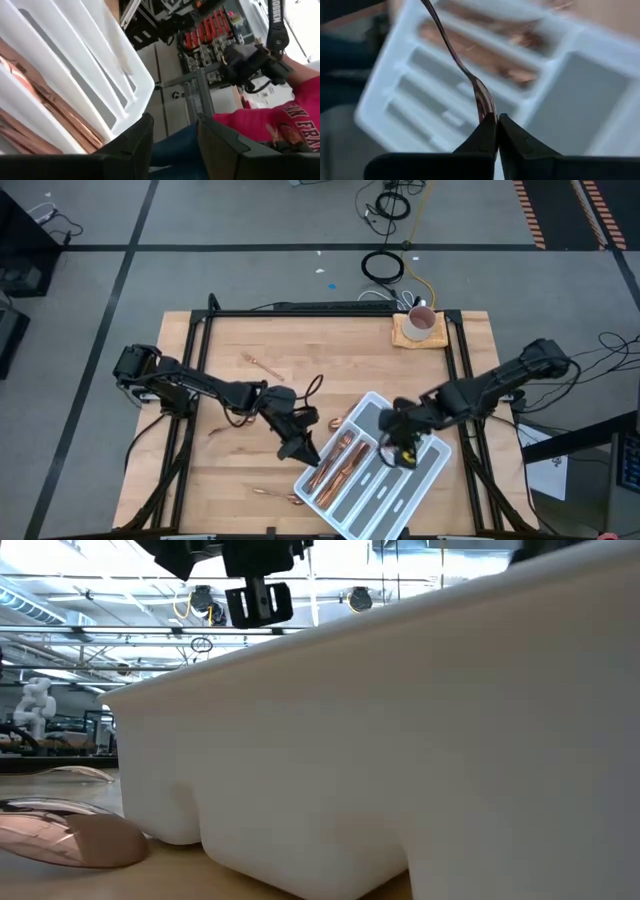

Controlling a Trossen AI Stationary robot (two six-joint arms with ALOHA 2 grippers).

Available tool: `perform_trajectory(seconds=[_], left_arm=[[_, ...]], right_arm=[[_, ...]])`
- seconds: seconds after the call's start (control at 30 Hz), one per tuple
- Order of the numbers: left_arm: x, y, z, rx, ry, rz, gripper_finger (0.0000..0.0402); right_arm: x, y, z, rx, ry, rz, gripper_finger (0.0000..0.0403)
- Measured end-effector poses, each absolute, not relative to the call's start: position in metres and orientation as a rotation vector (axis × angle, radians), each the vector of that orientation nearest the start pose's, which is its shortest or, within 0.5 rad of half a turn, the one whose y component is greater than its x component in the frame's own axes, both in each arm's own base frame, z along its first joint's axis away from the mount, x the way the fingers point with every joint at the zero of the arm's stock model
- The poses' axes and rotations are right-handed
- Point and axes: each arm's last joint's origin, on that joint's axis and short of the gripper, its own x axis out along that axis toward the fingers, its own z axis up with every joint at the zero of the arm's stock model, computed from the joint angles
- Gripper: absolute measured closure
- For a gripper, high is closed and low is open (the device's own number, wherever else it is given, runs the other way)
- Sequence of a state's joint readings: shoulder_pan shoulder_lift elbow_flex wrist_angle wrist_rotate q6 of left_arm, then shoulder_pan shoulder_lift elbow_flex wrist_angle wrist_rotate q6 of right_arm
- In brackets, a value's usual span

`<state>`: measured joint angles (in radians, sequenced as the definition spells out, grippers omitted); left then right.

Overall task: Sort silverware
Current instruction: Put the gold spoon into the silverware tray

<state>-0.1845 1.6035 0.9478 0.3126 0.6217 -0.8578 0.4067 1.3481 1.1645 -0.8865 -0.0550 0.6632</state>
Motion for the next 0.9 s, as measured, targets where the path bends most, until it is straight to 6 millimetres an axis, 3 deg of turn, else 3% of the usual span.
perform_trajectory(seconds=[0.1,0.2,0.57,0.9], left_arm=[[0.336,-0.078,0.233,-0.884,0.688,-0.600,0.0247],[0.336,-0.076,0.234,-0.887,0.689,-0.614,0.0247],[0.335,-0.059,0.237,-0.930,0.741,-0.730,0.0246],[0.318,-0.019,0.260,-0.885,0.673,-0.639,0.0246]], right_arm=[[0.230,0.114,0.279,0.404,1.130,0.189,0.0402],[0.230,0.118,0.269,0.366,1.151,0.211,0.0402],[0.270,0.128,0.214,0.222,1.267,0.350,0.0402],[0.292,0.123,0.175,0.198,1.346,0.437,0.0403]])
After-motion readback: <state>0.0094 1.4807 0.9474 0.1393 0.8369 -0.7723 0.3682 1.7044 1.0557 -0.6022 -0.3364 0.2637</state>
